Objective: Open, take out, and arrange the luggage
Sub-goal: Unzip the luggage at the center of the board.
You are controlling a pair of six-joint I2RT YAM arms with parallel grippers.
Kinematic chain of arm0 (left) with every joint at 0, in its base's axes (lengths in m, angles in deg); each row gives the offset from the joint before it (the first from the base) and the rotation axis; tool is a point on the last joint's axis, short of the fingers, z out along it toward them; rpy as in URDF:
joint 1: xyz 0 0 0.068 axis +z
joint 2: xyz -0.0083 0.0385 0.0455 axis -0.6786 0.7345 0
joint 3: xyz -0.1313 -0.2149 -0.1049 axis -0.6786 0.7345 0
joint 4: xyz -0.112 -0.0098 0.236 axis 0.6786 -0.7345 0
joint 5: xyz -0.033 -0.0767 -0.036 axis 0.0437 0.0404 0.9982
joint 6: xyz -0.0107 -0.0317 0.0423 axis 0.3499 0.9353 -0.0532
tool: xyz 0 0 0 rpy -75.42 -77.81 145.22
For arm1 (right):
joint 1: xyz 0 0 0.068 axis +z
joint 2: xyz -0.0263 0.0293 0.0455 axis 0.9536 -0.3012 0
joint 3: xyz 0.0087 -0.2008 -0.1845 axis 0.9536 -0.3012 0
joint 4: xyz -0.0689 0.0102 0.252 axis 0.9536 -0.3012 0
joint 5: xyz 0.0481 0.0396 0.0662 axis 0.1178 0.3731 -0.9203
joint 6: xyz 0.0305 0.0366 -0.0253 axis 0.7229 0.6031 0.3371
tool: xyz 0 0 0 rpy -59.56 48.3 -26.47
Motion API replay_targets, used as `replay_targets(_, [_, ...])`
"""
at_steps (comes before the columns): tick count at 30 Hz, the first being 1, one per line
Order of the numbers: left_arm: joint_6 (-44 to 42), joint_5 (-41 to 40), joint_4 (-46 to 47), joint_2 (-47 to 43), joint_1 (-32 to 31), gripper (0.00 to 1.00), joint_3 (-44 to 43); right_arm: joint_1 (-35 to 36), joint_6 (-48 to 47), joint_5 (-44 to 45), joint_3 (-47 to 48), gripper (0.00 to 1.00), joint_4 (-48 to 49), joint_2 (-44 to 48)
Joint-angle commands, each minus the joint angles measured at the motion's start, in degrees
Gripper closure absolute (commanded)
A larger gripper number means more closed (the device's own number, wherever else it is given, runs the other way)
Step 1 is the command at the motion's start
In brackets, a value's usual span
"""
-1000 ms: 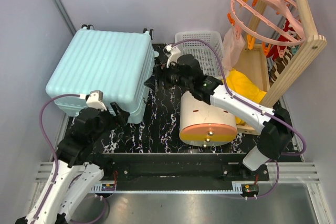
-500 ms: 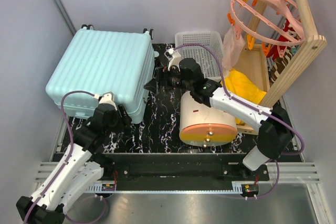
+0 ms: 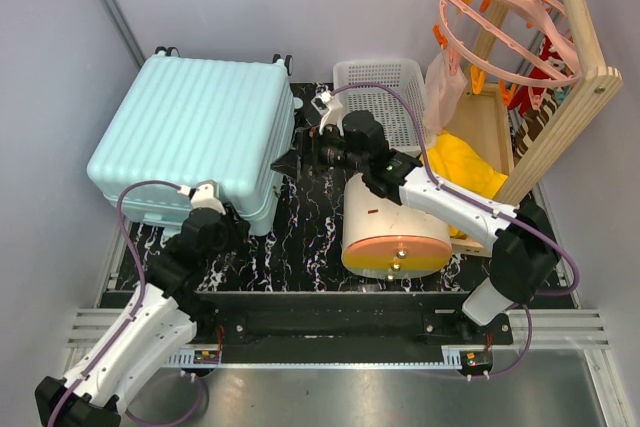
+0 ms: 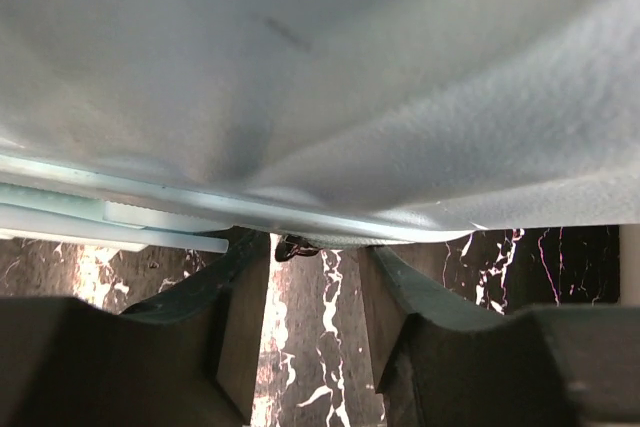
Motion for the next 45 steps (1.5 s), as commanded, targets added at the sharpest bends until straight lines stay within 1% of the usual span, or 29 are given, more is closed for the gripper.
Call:
replay_targets(1, [-1.8,-5.9,9.0,0.0,-0.3,0.59,0.8,-0.2,1.1,-2.8,0.2,0.12,3.1,0.4])
replay_targets(5, [-2.2,-8.2,8.9,-0.4,-0.8,0.61,1.4,-0.2,1.6,-3.4,0.2,0.12,3.5,-0.5])
replay_targets(6, [-2.1,-9.3,9.0,-0.5,-0.9,0.65,1.6,-0.2,1.7,-3.5,0.2,0.12,3.6,-0.6])
replay_targets(8, [-2.0,-10.3,9.1,-0.8,-1.0,0.67,2.3,-0.2,1.6,-3.5,0.2,0.12,3.7,-0.6])
replay_targets(9, [-1.8,-10.4,9.2,-0.9,-0.9,0.71,2.5,-0.2,1.4,-3.3,0.2,0.12,3.6,-0.5])
replay_targets(14, [-1.5,-11.3,9.2,-0.9,-1.0,0.79,2.5,-0.2,0.8,-2.9,0.1,0.12,3.0,-0.1])
replay_targets(16, [-1.4,-11.3,9.3,-1.0,-1.0,0.84,2.5,-0.2,0.7,-2.9,0.1,0.12,3.0,-0.2])
replay_targets(18, [-1.4,-11.4,9.4,-0.8,-1.1,0.87,2.5,-0.1,0.6,-2.8,0.0,0.12,2.9,-0.1])
replay_targets(22, [-2.7,-10.3,10.9,-1.1,-1.1,1.0,2.8,-0.2,0.5,-2.6,-0.4,0.12,2.8,-0.2])
replay_targets(25, [-4.3,-10.0,11.8,-2.0,-1.3,1.0,2.7,-0.2,0.4,-2.4,-0.8,0.12,2.6,0.0])
replay_targets(26, [-4.3,-12.0,11.0,-2.5,-1.5,1.0,2.6,-0.2,0.4,-2.5,-0.9,0.12,2.5,0.1])
replay_targets(27, [-2.1,-13.6,9.9,-3.3,-1.5,1.0,2.3,-0.2,0.4,-2.3,-1.0,0.12,2.5,0.3])
replay_targets(29, [-0.6,-16.7,8.5,-6.6,-1.5,1.0,2.6,-0.2,0.4,-2.1,-1.2,0.12,2.5,0.6])
replay_targets(31, [1.8,-18.5,7.0,-8.9,-1.5,1.0,3.2,-0.2,0.3,-1.9,-1.3,0.12,2.5,0.8])
replay_targets(35, [2.8,-22.2,2.6,-13.3,-1.4,1.0,3.1,-0.2,0.2,-1.4,-1.5,0.12,2.1,1.1])
replay_targets(38, [2.4,-23.7,1.9,-14.3,-1.3,1.0,2.6,-0.2,0.6,-1.0,-1.7,0.14,1.9,0.9])
replay_targets(42, [2.4,-26.8,3.6,-14.1,-1.2,1.0,3.1,-0.1,1.6,-1.7,-2.3,0.16,2.4,0.7])
replay_targets(44, [1.6,-25.9,6.6,-13.3,-1.1,1.0,3.5,0.1,1.8,-1.5,-2.6,0.16,2.7,0.7])
replay_targets(45, [-0.4,-24.9,8.2,-11.9,-1.1,1.0,3.8,0.3,1.7,-1.1,-2.7,0.16,2.7,0.6])
